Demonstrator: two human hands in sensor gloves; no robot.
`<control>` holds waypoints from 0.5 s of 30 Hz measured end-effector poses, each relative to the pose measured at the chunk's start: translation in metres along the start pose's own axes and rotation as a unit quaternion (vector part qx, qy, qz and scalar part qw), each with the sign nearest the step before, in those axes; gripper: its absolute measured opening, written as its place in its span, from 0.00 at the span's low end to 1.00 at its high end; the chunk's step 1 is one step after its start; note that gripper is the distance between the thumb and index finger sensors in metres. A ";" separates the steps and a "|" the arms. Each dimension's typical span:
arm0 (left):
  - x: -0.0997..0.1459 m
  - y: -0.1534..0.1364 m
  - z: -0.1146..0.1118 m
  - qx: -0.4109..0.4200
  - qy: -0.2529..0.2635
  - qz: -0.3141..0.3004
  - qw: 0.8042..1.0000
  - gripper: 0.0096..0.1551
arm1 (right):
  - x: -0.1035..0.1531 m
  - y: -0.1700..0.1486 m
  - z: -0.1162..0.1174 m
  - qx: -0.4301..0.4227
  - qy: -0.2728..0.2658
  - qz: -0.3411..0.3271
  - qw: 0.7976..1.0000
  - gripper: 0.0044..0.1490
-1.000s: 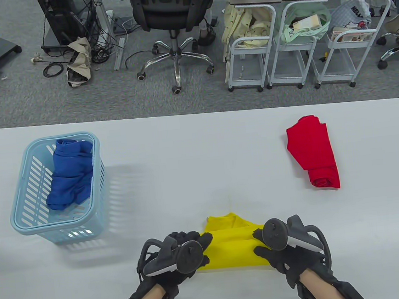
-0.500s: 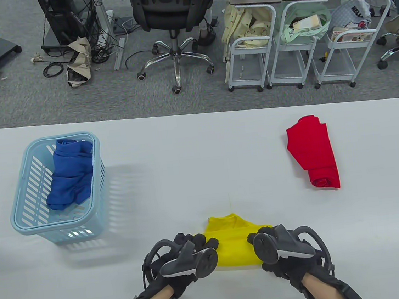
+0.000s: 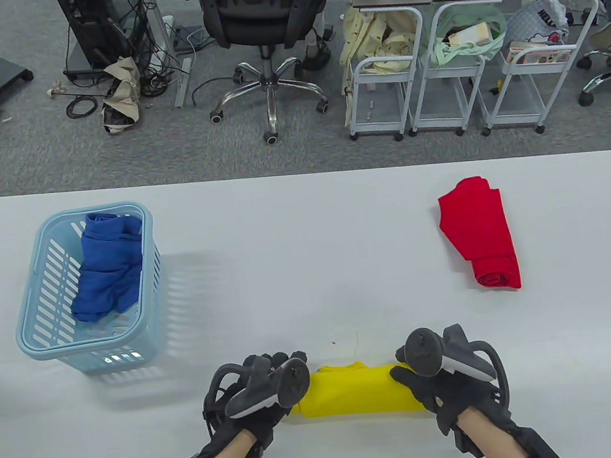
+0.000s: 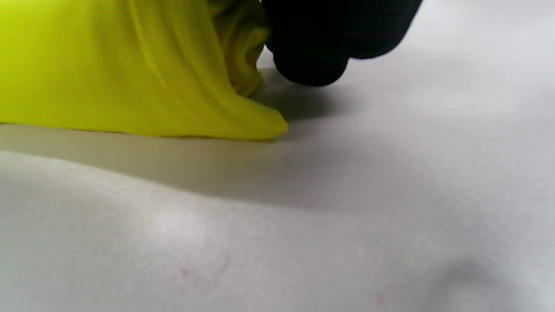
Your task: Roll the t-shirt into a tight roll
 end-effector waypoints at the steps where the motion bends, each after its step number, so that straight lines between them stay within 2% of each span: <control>1: 0.005 0.004 0.005 0.001 0.012 -0.008 1.000 0.32 | 0.000 0.001 0.001 0.007 -0.002 0.005 1.000 0.38; 3: 0.011 0.015 0.007 0.065 -0.003 -0.072 0.995 0.35 | 0.001 0.002 0.001 0.019 -0.012 0.015 1.000 0.39; 4: 0.012 0.024 0.004 0.119 -0.037 -0.121 0.985 0.37 | 0.003 0.002 -0.001 0.023 -0.018 0.023 0.999 0.39; 6: 0.012 0.037 -0.009 0.182 -0.107 -0.150 0.966 0.41 | 0.007 0.002 -0.005 0.030 -0.036 0.025 0.999 0.40; 7: 0.010 0.041 -0.017 0.168 -0.146 -0.139 0.965 0.43 | 0.011 0.003 -0.010 0.033 -0.051 0.019 0.998 0.39; 8: 0.008 0.044 -0.025 0.112 -0.175 -0.134 0.969 0.44 | 0.016 0.005 -0.014 0.032 -0.063 0.000 0.997 0.39; 9: 0.004 0.045 -0.030 0.052 -0.175 -0.126 0.975 0.45 | 0.020 0.008 -0.017 0.026 -0.060 -0.048 0.997 0.38; 10: 0.001 0.044 -0.032 0.028 -0.163 -0.120 0.979 0.45 | 0.022 0.011 -0.016 0.018 -0.046 -0.086 0.995 0.39; 12: -0.004 0.040 -0.034 0.042 -0.153 -0.116 0.981 0.44 | 0.022 0.020 -0.004 -0.003 0.010 -0.150 0.989 0.45; 14: -0.006 0.035 -0.035 0.073 -0.166 -0.114 0.977 0.43 | 0.016 0.026 0.015 0.033 0.057 -0.145 0.987 0.52; 15: -0.007 0.033 -0.036 0.077 -0.167 -0.112 0.977 0.43 | 0.012 0.028 0.026 0.087 0.069 -0.117 0.987 0.55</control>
Point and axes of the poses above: the tracker on the back of each hand, its own y axis roughly to the thumb side, its own x axis roughly from the fingertips to the wrist, z = x × y, the point moved 3 cm from there along -x, roughly from the wrist to the fingertips, and after that the axes turned 10 degrees about z, right-handed, at the moved point
